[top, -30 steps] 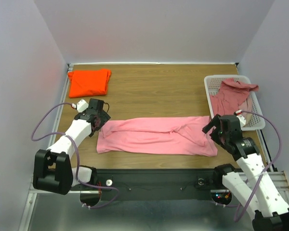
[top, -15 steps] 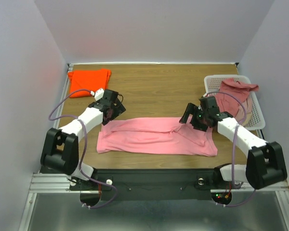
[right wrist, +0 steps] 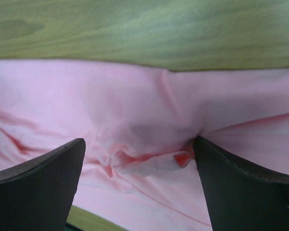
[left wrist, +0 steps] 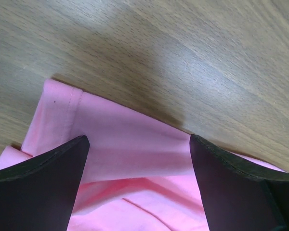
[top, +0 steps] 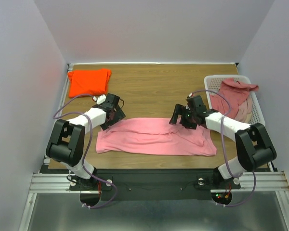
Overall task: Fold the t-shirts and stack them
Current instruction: Fold the tshirt
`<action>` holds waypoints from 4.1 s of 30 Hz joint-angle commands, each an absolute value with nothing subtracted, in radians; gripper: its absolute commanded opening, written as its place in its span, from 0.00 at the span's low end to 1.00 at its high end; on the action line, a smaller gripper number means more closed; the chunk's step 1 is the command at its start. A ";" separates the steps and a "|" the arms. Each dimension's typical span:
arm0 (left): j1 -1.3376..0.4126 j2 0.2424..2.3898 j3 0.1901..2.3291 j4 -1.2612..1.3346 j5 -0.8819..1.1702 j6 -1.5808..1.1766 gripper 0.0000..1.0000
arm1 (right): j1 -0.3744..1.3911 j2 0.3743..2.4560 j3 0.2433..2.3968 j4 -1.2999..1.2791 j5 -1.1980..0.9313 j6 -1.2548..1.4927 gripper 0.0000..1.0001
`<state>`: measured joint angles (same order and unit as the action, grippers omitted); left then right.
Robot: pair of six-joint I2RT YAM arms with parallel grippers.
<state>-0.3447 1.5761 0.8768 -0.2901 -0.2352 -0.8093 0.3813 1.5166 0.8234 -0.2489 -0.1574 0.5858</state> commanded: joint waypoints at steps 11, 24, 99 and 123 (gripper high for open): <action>-0.282 1.568 0.804 -0.307 -0.296 -0.807 0.98 | 0.449 1.172 0.511 -0.268 -0.365 0.661 1.00; -0.272 1.543 0.798 -0.310 -0.290 -0.802 0.98 | 0.465 1.078 0.609 -0.339 -0.310 0.698 1.00; -0.270 1.502 0.808 -0.330 -0.307 -0.790 0.98 | 0.684 1.104 0.666 -0.328 -0.234 0.916 1.00; -0.279 1.424 0.674 -0.304 -0.224 -0.859 0.98 | 0.367 1.699 0.865 -0.201 0.114 0.657 1.00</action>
<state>-0.2676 1.4521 0.7376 -0.2512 -0.2890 -0.8082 0.4217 1.5116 0.8116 -0.3626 0.1131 0.7605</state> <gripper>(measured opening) 0.985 0.996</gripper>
